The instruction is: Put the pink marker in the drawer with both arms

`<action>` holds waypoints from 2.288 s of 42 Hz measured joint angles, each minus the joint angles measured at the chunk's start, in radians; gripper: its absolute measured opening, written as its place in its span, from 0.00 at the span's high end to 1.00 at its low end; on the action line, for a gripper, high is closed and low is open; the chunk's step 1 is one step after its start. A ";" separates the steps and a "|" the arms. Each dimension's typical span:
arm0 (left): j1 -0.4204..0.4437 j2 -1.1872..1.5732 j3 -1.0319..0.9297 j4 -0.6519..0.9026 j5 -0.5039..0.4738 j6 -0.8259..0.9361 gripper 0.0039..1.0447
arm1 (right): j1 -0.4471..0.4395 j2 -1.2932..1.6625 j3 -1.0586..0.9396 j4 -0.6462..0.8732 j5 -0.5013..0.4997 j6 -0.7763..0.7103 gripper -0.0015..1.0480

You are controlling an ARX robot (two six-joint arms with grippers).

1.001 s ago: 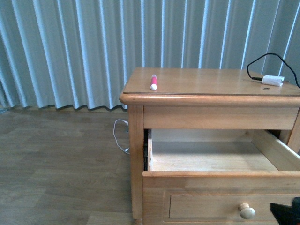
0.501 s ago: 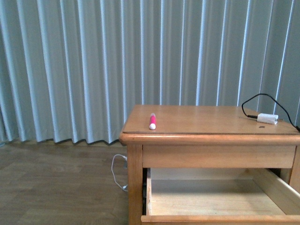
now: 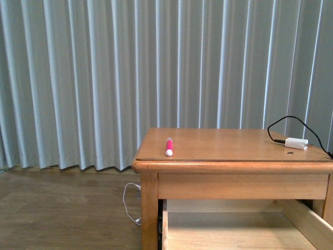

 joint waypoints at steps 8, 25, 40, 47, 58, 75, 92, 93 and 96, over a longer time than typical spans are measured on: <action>0.000 0.000 0.000 0.000 0.000 0.000 0.06 | 0.000 0.000 0.000 0.000 0.000 0.000 0.09; -0.146 0.213 0.045 -0.054 -0.377 -0.053 0.06 | 0.000 0.000 0.000 0.000 0.000 0.000 0.09; -0.211 0.924 0.383 0.381 -0.210 0.069 0.06 | 0.000 0.000 0.000 -0.001 0.001 0.000 0.09; -0.256 1.254 0.649 0.421 -0.156 0.155 0.06 | 0.000 0.000 0.000 -0.001 0.001 0.000 0.09; -0.313 1.618 1.035 0.371 -0.162 0.166 0.06 | 0.000 0.000 0.000 -0.001 0.001 0.000 0.09; -0.356 1.939 1.441 0.282 -0.152 0.169 0.06 | 0.000 0.000 0.000 -0.001 0.001 0.000 0.09; -0.388 2.146 1.720 0.156 -0.172 0.162 0.06 | 0.001 0.000 0.000 -0.001 0.001 0.000 0.09; -0.390 2.151 1.729 0.150 -0.174 0.161 0.06 | 0.001 0.000 0.000 -0.001 0.001 0.000 0.09; -0.394 2.170 1.757 0.130 -0.183 0.161 0.06 | 0.001 0.000 0.000 -0.001 0.001 0.000 0.09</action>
